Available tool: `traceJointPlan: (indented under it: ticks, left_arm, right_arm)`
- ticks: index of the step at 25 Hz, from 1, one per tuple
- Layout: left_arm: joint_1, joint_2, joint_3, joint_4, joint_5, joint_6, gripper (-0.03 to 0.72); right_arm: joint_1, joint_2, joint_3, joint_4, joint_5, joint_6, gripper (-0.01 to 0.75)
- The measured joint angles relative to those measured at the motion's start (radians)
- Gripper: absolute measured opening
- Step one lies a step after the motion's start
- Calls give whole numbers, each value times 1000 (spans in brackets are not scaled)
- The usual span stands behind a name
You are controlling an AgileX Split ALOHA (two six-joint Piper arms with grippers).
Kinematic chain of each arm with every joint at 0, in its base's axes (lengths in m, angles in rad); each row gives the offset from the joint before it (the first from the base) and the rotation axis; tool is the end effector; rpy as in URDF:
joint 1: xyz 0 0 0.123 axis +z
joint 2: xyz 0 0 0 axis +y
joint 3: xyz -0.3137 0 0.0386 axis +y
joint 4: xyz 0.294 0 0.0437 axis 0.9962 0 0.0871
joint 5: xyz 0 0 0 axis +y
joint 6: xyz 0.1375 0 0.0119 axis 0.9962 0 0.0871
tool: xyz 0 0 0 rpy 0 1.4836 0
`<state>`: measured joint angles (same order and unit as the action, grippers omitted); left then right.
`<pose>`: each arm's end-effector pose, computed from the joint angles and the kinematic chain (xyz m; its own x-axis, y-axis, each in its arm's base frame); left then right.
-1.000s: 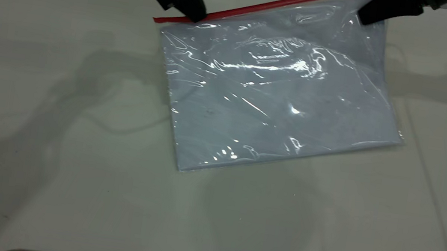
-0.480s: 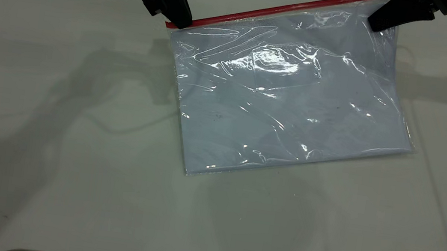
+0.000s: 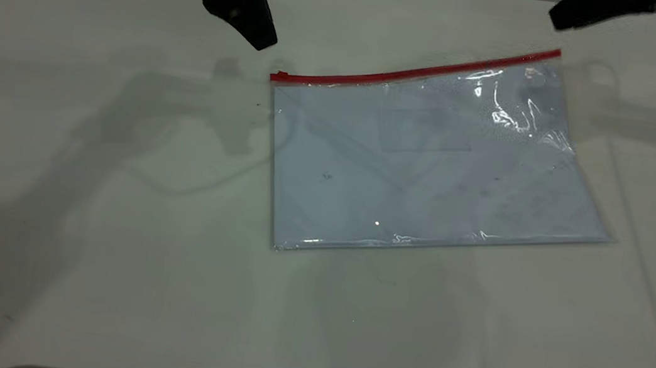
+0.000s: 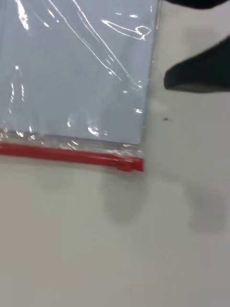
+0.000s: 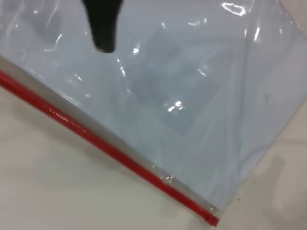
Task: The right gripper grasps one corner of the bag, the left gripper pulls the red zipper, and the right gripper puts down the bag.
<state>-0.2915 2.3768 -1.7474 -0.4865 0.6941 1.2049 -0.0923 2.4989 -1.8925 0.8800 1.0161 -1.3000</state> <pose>0.5312 -0.2025 0.0530 -0.3234 0.8246 -0.4641 0.9083 0.4080 0.0920 0.5726 0.0379 0.0475 -0.6544 -0.4469 -0.6099 -0.7143 0.6301 0.3047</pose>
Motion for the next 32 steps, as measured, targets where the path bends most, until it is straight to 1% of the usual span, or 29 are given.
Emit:
traceJointPlan:
  ticks: [2, 5, 7, 9, 12, 14, 16, 19, 27, 29, 32]
  left_arm:
    - [0, -50, 0, 71, 6, -147, 467]
    - [0, -152, 0, 214, 30, -391, 504]
    - [0, -226, 0, 309, 65, -553, 510]
    - [0, -307, 0, 406, 112, -692, 511]
    - [0, -412, 0, 512, 202, -869, 512]
    - [0, -477, 0, 564, 287, -961, 515]
    - [0, -529, 0, 608, 370, -1015, 515]
    - [0, -591, 1, 634, 473, -1053, 515]
    - [0, -732, 3, 645, 473, -1117, 515]
    - [0, -779, 5, 645, 473, -1130, 515]
    - [0, -874, 37, 645, 473, -1137, 515]
  right_arm:
    - [0, 0, -86, -57, 49, 82, 633]
    - [0, -15, -239, -175, 148, 227, 629]
    - [0, -41, -347, -255, 190, 329, 607]
    - [0, -79, -450, -320, 201, 436, 578]
    - [0, -158, -545, -400, 215, 608, 539]
    - [0, -213, -563, -448, 219, 712, 516]
    - [0, -262, -564, -491, 219, 777, 499]
    - [0, -337, -564, -535, 219, 817, 475]
    - [0, -548, -563, -559, 219, 921, 422]
    - [0, -613, -534, -559, 219, 935, 414]
    - [0, -729, -432, -559, 219, 940, 412]
